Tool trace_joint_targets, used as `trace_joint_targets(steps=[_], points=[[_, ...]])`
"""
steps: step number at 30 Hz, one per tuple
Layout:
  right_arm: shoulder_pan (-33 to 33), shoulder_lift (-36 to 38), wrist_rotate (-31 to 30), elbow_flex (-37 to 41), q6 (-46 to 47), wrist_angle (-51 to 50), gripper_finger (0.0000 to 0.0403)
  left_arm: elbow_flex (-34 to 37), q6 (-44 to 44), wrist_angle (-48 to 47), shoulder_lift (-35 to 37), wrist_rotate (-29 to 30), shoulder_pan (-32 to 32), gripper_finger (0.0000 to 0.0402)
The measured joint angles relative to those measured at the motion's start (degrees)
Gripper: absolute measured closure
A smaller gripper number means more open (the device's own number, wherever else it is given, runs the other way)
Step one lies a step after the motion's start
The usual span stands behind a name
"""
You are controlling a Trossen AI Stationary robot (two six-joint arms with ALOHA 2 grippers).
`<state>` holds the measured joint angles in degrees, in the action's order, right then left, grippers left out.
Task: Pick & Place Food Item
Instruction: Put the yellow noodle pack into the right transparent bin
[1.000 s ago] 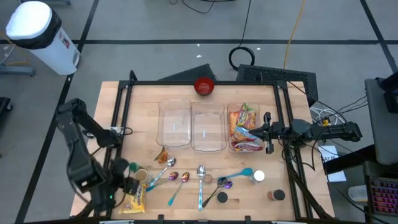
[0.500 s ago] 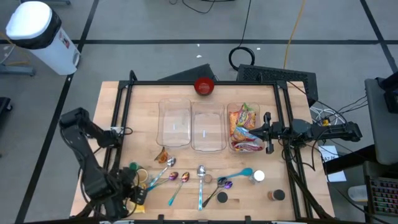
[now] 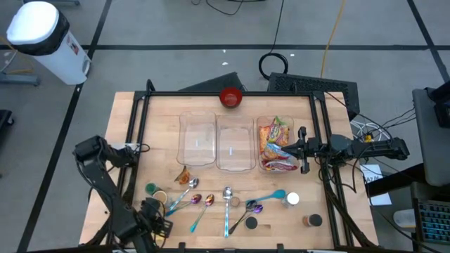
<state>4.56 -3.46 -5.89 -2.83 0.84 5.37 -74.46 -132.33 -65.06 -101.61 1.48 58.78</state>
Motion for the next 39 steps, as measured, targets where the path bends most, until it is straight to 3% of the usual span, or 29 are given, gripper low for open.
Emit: trace_joint_targets(steps=[11, 26, 39], points=[[0.0, 0.0, 0.0, 0.0, 0.0, 0.0, 0.0403, 0.0, -0.3, 0.2, -4.0, -7.6, -0.3, 0.0211], [0.0, 0.0, 0.0, 0.0, 0.0, 0.0, 0.0403, 0.0, -0.9, 1.7, -4.2, -7.5, -0.3, 0.0214], [0.0, 0.0, 0.0, 0.0, 0.0, 0.0, 0.0403, 0.0, 0.2, 3.2, -4.2, -7.4, -0.3, 0.0355]])
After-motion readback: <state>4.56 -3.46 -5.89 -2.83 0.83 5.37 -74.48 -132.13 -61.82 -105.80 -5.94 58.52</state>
